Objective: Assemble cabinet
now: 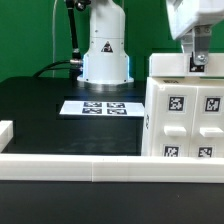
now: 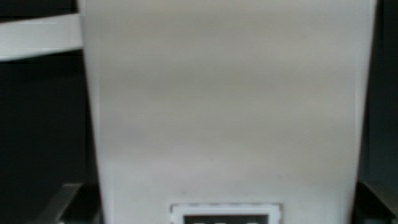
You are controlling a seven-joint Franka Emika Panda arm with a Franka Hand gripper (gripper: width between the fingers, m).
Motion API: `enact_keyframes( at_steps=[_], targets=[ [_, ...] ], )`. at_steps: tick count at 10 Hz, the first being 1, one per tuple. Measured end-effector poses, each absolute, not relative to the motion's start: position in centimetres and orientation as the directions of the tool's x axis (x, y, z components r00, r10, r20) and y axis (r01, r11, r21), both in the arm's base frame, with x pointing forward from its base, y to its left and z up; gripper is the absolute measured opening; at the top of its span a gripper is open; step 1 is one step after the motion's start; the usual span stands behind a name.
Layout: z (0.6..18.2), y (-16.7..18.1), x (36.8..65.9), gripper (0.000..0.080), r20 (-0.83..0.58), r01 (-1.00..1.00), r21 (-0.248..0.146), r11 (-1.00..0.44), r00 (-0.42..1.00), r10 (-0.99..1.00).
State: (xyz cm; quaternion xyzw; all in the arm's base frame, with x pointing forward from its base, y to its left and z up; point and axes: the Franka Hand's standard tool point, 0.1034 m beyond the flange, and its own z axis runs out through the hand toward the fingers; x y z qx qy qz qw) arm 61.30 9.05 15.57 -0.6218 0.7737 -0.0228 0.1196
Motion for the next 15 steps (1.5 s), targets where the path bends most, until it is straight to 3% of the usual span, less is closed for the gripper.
enact_keyframes(
  at_steps=[3, 5, 6, 7, 8, 11, 14, 15],
  targets=[
    [15.6, 9.1, 61.5, 0.0561, -0.217, -0.891, -0.145, 0.431, -0.396, -0.892],
    [15.6, 9.2, 61.5, 0.0561, -0.233, -0.883, -0.138, 0.448, -0.411, -0.882],
    [15.5, 9.3, 61.5, 0.0561, -0.231, -0.890, -0.141, 0.433, -0.396, -0.889],
    [15.8, 9.3, 61.5, 0.0713, -0.232, -0.894, -0.146, 0.423, -0.384, -0.894],
    [16.7, 9.4, 61.7, 0.0772, -0.240, -0.899, -0.159, 0.408, -0.366, -0.899],
    [18.7, 9.6, 61.9, 0.0798, -0.271, -0.904, -0.191, 0.382, -0.325, -0.906],
    [18.6, 9.7, 61.9, 0.0797, -0.268, -0.919, -0.202, 0.340, -0.282, -0.921],
    [18.6, 9.8, 61.8, 0.0797, -0.236, -0.948, -0.214, 0.235, -0.184, -0.954]
  ],
)
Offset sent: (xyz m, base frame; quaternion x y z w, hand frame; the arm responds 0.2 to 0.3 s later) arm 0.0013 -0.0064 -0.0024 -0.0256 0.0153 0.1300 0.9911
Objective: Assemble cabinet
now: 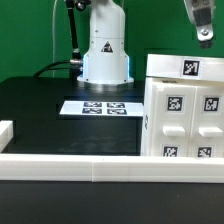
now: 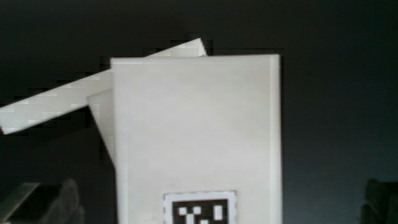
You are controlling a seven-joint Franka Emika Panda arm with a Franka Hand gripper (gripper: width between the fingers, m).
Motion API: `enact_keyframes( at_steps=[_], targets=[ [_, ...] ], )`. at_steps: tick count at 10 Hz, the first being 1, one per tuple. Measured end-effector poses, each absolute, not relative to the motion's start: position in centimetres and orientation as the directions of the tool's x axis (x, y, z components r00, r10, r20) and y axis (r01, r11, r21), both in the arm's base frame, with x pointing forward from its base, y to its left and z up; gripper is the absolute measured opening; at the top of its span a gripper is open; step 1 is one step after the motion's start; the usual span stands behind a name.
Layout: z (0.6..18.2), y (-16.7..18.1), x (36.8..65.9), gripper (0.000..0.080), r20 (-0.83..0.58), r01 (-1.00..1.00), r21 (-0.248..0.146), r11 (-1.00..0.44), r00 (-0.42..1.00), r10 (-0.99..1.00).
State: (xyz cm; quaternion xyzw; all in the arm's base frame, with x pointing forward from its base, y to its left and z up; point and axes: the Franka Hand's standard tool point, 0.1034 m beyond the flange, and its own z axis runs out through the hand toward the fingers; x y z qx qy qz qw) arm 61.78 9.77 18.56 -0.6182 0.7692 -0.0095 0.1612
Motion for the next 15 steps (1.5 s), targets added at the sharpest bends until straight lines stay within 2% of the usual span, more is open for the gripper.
enact_keyframes(
  at_steps=[1, 3, 5, 9, 11, 12, 15],
  targets=[
    [18.63, 10.01, 61.85, 0.0797, -0.180, -0.974, -0.225, 0.037, 0.005, -0.984],
    [18.73, 10.28, 62.05, 0.0797, -0.119, -0.945, -0.249, -0.214, 0.249, -0.961],
    [18.56, 10.09, 62.38, 0.0797, -0.031, -0.806, -0.251, -0.535, 0.560, -0.828],
    [18.44, 9.93, 62.37, 0.0797, 0.074, -0.523, -0.234, -0.820, 0.831, -0.551],
    [18.37, 10.79, 62.15, 0.0797, 0.149, -0.280, -0.141, -0.950, 0.942, -0.300],
    [18.38, 10.90, 62.12, 0.0797, 0.168, -0.160, -0.109, -0.981, 0.970, -0.177],
    [18.45, 10.35, 62.10, 0.0797, 0.180, 0.252, -0.019, -0.968, 0.953, 0.245]
  ],
)
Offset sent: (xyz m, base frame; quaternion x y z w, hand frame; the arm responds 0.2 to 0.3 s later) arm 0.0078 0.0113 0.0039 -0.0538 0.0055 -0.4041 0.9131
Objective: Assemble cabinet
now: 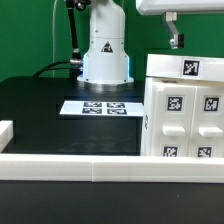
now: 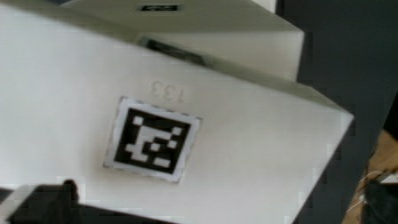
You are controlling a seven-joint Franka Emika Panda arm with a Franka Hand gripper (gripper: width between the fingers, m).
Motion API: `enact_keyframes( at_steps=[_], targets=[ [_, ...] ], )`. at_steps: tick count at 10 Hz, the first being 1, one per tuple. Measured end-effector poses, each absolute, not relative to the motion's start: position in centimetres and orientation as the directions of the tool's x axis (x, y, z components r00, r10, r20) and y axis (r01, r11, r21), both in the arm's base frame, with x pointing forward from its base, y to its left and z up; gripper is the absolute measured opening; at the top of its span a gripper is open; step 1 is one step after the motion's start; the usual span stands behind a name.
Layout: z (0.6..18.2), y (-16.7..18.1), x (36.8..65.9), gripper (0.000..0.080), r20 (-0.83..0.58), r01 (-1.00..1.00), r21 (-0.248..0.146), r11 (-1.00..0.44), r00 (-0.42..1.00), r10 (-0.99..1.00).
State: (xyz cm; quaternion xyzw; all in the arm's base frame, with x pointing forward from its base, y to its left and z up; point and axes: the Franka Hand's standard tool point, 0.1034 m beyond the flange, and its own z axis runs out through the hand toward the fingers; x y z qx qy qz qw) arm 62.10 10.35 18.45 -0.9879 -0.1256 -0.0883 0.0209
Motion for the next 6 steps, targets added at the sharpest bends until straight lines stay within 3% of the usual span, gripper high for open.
enact_keyframes(
  at_steps=[2, 6],
  targets=[
    [18.38, 10.57, 61.92, 0.0797, 0.163, 0.510, 0.036, -0.859, 0.845, 0.509],
    [17.61, 10.25, 61.20, 0.0797, 0.121, 0.743, 0.075, -0.666, 0.656, 0.745]
  ],
)
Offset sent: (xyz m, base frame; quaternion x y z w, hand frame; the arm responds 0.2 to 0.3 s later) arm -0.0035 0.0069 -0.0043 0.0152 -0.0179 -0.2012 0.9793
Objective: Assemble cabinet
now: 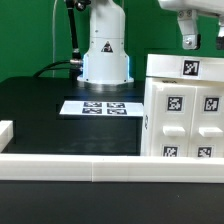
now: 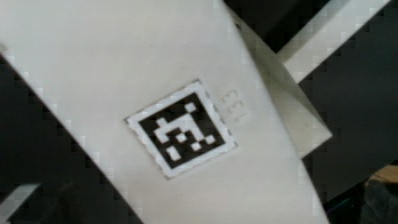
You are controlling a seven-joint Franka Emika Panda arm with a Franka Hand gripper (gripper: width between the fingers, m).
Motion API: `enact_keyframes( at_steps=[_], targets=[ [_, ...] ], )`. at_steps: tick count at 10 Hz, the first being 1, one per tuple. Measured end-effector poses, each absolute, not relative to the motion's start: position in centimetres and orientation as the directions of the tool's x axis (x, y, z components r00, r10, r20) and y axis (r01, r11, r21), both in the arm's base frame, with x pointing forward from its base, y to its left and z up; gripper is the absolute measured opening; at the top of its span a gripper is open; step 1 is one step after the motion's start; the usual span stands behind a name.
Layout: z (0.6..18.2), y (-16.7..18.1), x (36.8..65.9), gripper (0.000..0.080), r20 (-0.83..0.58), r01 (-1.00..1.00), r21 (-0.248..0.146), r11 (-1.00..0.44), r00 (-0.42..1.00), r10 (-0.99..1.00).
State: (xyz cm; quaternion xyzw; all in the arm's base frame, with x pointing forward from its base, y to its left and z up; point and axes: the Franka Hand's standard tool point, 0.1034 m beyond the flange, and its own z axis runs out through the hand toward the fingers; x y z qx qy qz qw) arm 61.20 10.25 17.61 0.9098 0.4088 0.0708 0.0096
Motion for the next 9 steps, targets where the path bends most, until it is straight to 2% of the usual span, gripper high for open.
enact_keyframes(
  at_steps=[3, 8, 9],
  targets=[
    [16.6, 9.4, 60.9, 0.0797, 0.075, 0.891, 0.099, -0.442, 0.436, 0.897],
    [15.5, 9.0, 60.7, 0.0797, 0.063, 0.886, 0.088, -0.455, 0.451, 0.890],
    [15.5, 8.9, 60.7, 0.0676, 0.064, 0.880, 0.088, -0.466, 0.462, 0.885]
  ],
)
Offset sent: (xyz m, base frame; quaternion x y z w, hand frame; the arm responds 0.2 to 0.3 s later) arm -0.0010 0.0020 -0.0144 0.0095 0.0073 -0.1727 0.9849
